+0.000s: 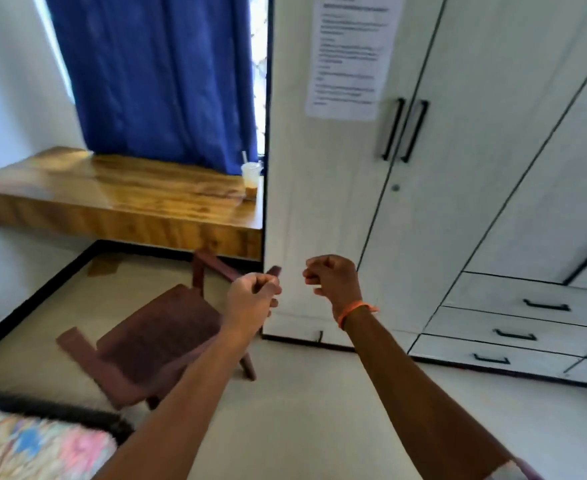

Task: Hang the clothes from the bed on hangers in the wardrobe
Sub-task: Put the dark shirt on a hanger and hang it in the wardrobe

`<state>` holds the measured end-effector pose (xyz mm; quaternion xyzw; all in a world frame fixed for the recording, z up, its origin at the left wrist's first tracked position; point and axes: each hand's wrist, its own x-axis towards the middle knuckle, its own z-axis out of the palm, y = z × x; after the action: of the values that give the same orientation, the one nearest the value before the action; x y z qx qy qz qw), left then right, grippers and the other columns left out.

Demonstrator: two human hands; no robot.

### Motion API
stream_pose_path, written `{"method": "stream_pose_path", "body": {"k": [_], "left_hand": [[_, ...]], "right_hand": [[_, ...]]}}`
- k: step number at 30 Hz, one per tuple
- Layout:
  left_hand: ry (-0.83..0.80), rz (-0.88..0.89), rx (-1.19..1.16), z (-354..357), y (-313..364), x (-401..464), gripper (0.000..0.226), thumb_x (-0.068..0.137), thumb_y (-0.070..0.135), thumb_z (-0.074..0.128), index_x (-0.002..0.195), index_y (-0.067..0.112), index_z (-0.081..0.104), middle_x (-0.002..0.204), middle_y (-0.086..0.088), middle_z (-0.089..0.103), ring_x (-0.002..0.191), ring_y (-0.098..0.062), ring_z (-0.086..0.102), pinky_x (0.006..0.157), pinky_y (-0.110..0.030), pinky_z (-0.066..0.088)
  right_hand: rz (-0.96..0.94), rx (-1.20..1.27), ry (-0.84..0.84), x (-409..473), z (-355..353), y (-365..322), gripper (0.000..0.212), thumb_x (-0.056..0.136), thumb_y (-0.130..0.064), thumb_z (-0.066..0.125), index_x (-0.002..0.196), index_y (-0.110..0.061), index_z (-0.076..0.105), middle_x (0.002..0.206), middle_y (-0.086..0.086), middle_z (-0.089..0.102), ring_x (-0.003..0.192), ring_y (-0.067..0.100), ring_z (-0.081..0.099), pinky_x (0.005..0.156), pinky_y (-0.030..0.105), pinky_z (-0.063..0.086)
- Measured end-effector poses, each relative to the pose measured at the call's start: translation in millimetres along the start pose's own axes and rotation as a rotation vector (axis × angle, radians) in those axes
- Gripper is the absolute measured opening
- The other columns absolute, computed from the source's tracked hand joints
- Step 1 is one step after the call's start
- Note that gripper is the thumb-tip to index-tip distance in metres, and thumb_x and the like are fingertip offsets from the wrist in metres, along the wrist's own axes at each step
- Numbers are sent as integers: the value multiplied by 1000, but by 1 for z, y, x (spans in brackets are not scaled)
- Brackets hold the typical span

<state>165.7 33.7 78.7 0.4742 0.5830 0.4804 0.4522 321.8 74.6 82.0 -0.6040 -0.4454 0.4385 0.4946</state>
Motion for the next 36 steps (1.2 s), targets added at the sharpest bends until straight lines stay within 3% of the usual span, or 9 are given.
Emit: {"method": "stream_pose_path", "body": {"k": [5, 8, 13, 18, 23, 27, 31, 34, 36], "left_hand": [[-39, 38, -15, 123, 52, 86, 9, 95, 20, 60, 91, 18, 68, 87, 2, 73, 69, -11, 66, 60, -24, 50], [-41, 42, -30, 183, 83, 130, 9, 94, 20, 61, 95, 16, 69, 89, 0, 73, 74, -14, 67, 64, -27, 53], [-39, 87, -47, 265, 131, 203, 9, 92, 15, 61, 96, 15, 69, 91, -1, 72, 75, -15, 68, 66, -27, 55], [-20, 104, 21, 314, 148, 258, 17, 93, 18, 61, 107, 11, 67, 96, -4, 70, 82, -18, 68, 66, -28, 56], [-4, 126, 87, 333, 153, 291, 26, 92, 25, 63, 115, 14, 63, 104, -5, 69, 91, -21, 67, 81, -37, 59], [-30, 147, 131, 345, 154, 295, 33, 94, 29, 60, 125, 19, 60, 115, 1, 65, 107, -19, 62, 96, -45, 53], [-86, 216, 128, 369, 158, 278, 45, 100, 38, 50, 139, 16, 50, 138, -6, 56, 124, -25, 54, 106, -43, 44], [-123, 319, 65, 385, 164, 253, 46, 102, 40, 46, 134, 8, 54, 133, -14, 60, 121, -26, 57, 102, -40, 44], [-119, 377, -8, 392, 168, 226, 36, 102, 35, 47, 110, 4, 64, 97, -15, 66, 88, -16, 63, 77, -27, 50]], "right_hand": [[-68, 18, 123, 128, -99, -27, 13, 87, -7, 60, 79, -13, 69, 75, 6, 71, 67, 16, 64, 59, 27, 49], [-150, -27, 252, 213, -142, -47, 6, 77, -18, 62, 75, -18, 68, 83, 5, 73, 82, 25, 69, 76, 38, 58], [-200, -115, 348, 332, -189, -100, 34, 89, -16, 66, 120, -3, 62, 119, 12, 65, 110, 25, 60, 86, 22, 40], [-223, -83, 440, 410, -201, -117, 56, 93, -20, 65, 140, -3, 40, 140, 15, 45, 125, 33, 47, 107, 38, 34], [-312, -38, 395, 447, -215, -113, 28, 102, -27, 49, 100, -2, 62, 93, 13, 65, 87, 29, 59, 72, 30, 42], [-321, -49, 379, 453, -222, -98, 41, 102, -39, 40, 78, -12, 60, 74, 9, 64, 73, 30, 61, 75, 47, 51], [-425, -38, 481, 399, -222, -90, 40, 105, -36, 37, 76, -13, 52, 70, 3, 56, 66, 21, 51, 67, 39, 45], [-488, 14, 536, 352, -235, -71, 41, 106, -37, 36, 77, -11, 50, 68, -2, 51, 63, 13, 45, 62, 32, 39], [-519, 45, 582, 321, -249, -62, 41, 105, -39, 36, 77, -12, 50, 67, -1, 50, 63, 13, 45, 61, 33, 40]]}}
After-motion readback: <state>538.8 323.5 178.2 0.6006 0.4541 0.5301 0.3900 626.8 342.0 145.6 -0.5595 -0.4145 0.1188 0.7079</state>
